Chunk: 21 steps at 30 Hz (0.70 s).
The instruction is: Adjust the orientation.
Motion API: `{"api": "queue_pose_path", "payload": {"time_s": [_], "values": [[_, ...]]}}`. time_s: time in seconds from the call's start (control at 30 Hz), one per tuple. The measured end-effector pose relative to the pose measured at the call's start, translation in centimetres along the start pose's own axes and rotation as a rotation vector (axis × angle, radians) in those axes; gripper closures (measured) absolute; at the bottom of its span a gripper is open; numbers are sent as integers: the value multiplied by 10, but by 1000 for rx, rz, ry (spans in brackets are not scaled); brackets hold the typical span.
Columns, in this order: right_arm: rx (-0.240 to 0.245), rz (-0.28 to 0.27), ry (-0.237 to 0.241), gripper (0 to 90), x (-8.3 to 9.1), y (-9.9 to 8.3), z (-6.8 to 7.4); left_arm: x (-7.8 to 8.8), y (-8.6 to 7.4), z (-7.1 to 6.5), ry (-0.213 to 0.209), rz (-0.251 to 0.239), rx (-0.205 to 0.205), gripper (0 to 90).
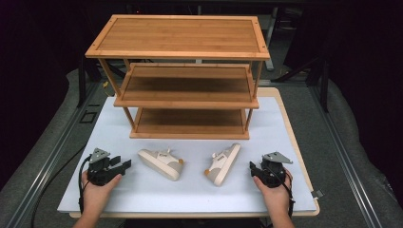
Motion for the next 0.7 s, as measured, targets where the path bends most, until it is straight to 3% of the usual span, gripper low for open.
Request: {"api": "queue_pose_path", "payload": {"time_s": [0.17, 0.3, 0.43, 0.5, 0.7], "values": [[51, -46, -4, 442, 7, 2, 7, 1, -2, -12, -10, 10, -22, 512], [35, -58, 25, 446, 13, 5, 9, 6, 0, -24, -9, 6, -78, 500], [22, -78, 37, 448, 18, 4, 9, 11, 1, -31, -16, -13, -88, 498], [19, -73, 38, 447, 18, 4, 10, 14, 3, -34, -44, -29, -99, 504], [14, -67, 27, 450, 16, 4, 8, 16, 6, -38, -82, -37, -106, 615]]}}
Point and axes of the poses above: each handheld gripper's, and its own axes: x roughly backward along the jaws, y roughly out of its top, z roughly to its left, the point moved 2 cm from there along -x, roughly forward along the jaws, and after that the axes turned 13 degrees about -y, right-handed, at the moved point
